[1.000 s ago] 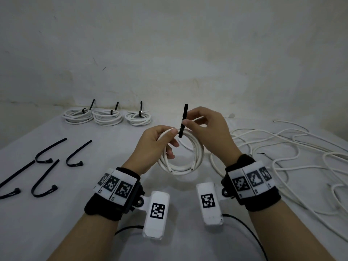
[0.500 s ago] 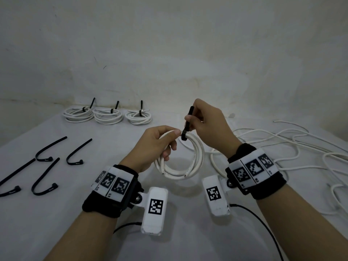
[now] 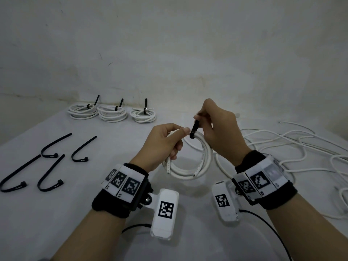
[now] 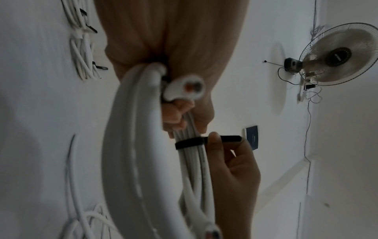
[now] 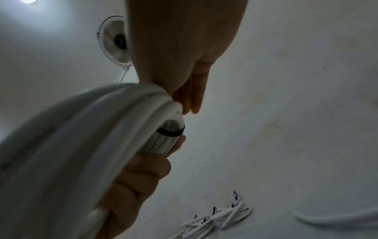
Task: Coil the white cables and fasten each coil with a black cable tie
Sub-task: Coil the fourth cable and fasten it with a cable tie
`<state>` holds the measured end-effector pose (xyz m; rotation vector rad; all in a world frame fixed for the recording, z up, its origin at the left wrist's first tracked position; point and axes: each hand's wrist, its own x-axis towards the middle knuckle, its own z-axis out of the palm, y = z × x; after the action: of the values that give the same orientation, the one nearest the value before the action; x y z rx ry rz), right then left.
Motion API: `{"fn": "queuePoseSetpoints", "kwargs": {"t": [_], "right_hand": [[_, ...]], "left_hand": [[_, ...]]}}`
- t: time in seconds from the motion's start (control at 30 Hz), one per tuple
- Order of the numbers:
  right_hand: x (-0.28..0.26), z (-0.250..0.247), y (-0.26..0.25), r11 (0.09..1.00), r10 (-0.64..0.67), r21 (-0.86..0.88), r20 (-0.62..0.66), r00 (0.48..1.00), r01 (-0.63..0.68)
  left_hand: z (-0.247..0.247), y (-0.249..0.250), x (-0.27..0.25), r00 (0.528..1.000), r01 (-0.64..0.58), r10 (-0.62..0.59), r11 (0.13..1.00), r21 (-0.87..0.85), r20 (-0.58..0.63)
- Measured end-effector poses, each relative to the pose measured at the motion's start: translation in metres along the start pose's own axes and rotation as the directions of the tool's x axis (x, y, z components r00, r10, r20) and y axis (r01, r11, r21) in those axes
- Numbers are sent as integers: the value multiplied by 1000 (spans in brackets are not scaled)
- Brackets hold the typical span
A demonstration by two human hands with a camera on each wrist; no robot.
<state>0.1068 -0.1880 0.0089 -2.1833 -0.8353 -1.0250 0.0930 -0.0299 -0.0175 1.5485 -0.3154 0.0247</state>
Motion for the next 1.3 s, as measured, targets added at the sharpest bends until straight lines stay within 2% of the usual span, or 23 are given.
{"fn": "queuePoseSetpoints", "kwargs": {"t": [0.17, 0.27, 0.33, 0.4, 0.5, 0.57, 0.73, 0.8, 0.87, 0.93, 1.0, 1.07, 1.13, 1.2, 1.3], "right_hand": [[5, 5, 5, 994, 99, 61, -107, 989, -93], [10, 4, 4, 989, 129, 86, -122, 984, -119], [10, 4, 1, 986, 146, 102, -109, 983, -135], [6, 7, -1, 954, 249, 187, -50, 967, -235], [-6, 13, -5, 810, 429, 369, 155, 890, -455], [-12, 18, -6, 811, 435, 362, 154, 887, -461], [-12, 28, 5, 802, 524, 361, -40, 851, -476], [-12, 30, 10, 800, 526, 359, -32, 850, -481], [-16, 33, 16, 785, 529, 374, 11, 848, -494], [-22, 35, 26, 715, 590, 417, 72, 804, -562], [-29, 38, 41, 713, 614, 334, 126, 779, -616], [-36, 42, 55, 787, 582, 56, 266, 769, -615], [-41, 48, 65, 793, 593, -130, 388, 706, -595], [-47, 51, 72, 781, 611, -180, 426, 668, -599], [-54, 47, 83, 778, 617, -179, 396, 680, -602]], "left_hand": [[-1, -2, 0, 995, -96, 96, 995, 6, -21], [-1, -1, -1, 991, -135, 135, 991, -16, -17], [0, -2, 0, 983, -169, 169, 986, 9, -68], [1, -4, 1, 969, -201, 203, 979, 32, -143], [-1, -3, 3, 944, -247, 241, 969, 3, -225], [-2, -1, 3, 948, -243, 227, 969, -48, -222], [0, -8, 3, 991, -108, 100, 990, -89, -89], [1, -13, 6, 992, -102, 96, 992, -76, -82], [1, -18, 13, 989, -82, 73, 994, -72, -125], [-2, -21, 23, 983, -33, 15, 995, -98, -183], [-7, -23, 37, 976, 18, -45, 992, -127, -214], [-13, -23, 57, 970, 66, -99, 987, -148, -223], [-18, -24, 80, 961, 111, -146, 981, -156, -233], [-21, -29, 106, 948, 162, -194, 977, -141, -253], [-26, -45, 143, 918, 247, -268, 963, -107, -292]]}}
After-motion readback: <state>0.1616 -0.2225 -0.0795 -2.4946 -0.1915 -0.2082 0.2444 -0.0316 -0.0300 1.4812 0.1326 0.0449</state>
